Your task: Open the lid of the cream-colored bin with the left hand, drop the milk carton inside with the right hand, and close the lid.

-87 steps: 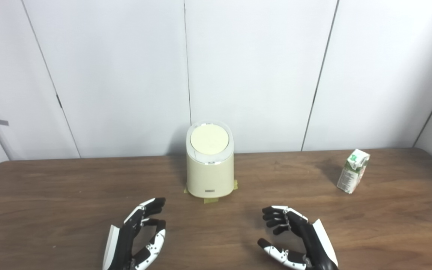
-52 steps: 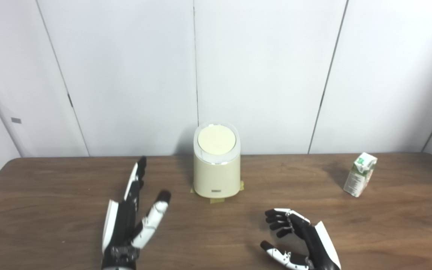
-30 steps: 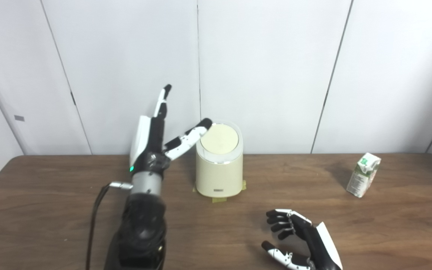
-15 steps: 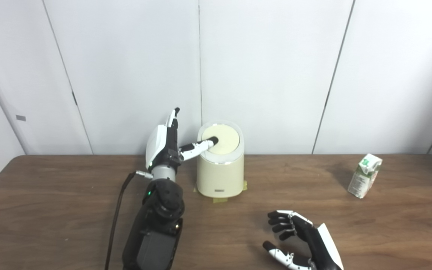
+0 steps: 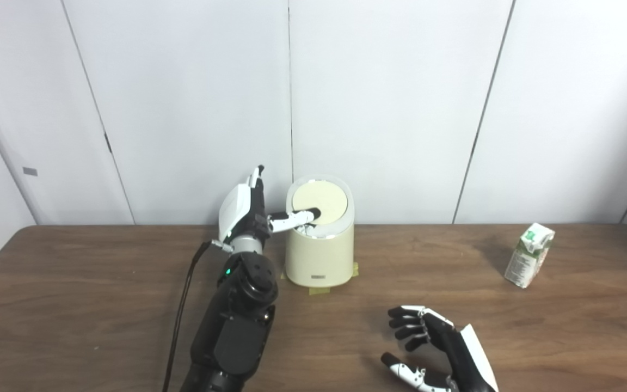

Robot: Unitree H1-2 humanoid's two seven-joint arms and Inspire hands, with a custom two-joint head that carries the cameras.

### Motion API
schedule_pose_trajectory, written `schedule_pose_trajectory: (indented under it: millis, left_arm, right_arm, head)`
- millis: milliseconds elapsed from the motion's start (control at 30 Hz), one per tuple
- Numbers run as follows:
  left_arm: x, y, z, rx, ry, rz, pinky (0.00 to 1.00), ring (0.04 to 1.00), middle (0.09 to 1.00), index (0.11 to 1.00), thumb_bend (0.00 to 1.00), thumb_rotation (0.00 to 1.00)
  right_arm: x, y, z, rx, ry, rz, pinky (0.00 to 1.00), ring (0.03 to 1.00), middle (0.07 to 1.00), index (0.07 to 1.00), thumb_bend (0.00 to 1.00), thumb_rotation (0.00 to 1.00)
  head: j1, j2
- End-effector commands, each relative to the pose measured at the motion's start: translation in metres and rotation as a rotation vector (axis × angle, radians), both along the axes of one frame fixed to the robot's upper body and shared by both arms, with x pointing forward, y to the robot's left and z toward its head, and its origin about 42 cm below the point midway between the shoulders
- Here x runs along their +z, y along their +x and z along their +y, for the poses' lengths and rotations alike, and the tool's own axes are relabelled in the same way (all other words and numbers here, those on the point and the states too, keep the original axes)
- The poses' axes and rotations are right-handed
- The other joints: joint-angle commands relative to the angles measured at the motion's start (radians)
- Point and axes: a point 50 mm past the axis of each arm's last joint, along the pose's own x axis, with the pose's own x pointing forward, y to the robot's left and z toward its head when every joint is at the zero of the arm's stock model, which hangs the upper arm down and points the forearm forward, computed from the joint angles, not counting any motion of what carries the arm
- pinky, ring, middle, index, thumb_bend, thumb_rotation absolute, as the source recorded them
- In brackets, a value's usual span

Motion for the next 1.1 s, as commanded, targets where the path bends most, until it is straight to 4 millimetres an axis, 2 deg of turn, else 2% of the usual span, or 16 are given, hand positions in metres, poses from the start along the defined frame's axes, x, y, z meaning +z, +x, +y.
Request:
schedule_pose_trajectory:
  millis: [0,167,267,400,500,667,900,1067]
  left_arm:
    - [0.032,0.010,-0.008,-0.002,0.009,-0.089,1.00,1.000,1.000,1.000,0.91,0.28]
    - [0.032,0.012,-0.010,-0.005,0.041,-0.088,1.00,1.000,1.000,1.000,0.92,0.31]
    - [0.034,0.013,-0.012,-0.006,0.093,-0.095,1.00,1.000,1.000,1.000,0.92,0.29]
    - [0.035,0.013,-0.013,0.017,0.390,-0.149,1.00,1.000,1.000,1.000,0.97,0.23]
    - [0.035,0.012,-0.014,0.038,0.545,-0.208,1.00,1.000,1.000,1.000,1.00,0.19]
    - [0.042,0.009,-0.017,0.039,0.746,-0.294,1.00,1.000,1.000,1.000,1.00,0.18]
    - [0.052,0.008,-0.016,0.012,0.958,-0.351,1.00,1.000,1.000,1.000,1.00,0.17]
    - [0.052,0.005,-0.014,-0.022,0.943,-0.316,1.00,1.000,1.000,1.000,1.00,0.23]
  right_arm:
    - [-0.006,0.000,-0.006,-0.002,-0.034,-0.007,0.53,0.620,0.657,0.664,0.28,0.10]
    - [-0.005,0.000,-0.004,-0.001,-0.037,-0.013,0.52,0.617,0.656,0.661,0.28,0.09]
    - [-0.005,-0.001,-0.004,-0.003,-0.041,-0.007,0.52,0.619,0.658,0.660,0.28,0.09]
    - [-0.005,0.000,-0.004,-0.003,-0.039,-0.005,0.53,0.624,0.661,0.663,0.28,0.12]
    - [-0.006,0.000,-0.004,0.000,-0.036,-0.005,0.52,0.621,0.661,0.663,0.28,0.12]
    - [-0.005,0.000,-0.003,0.004,-0.038,-0.004,0.53,0.623,0.664,0.662,0.28,0.10]
    - [-0.004,0.000,-0.002,-0.003,-0.037,0.007,0.50,0.608,0.656,0.664,0.28,0.15]
    - [-0.003,0.000,-0.002,0.001,-0.039,0.006,0.50,0.611,0.659,0.666,0.28,0.15]
  head:
    - [0.000,0.001]
    - [-0.002,0.002]
    - [-0.002,0.001]
    - [-0.003,0.001]
    - [-0.002,0.001]
    - [-0.006,0.003]
    - [-0.006,0.007]
    - [-0.005,0.009]
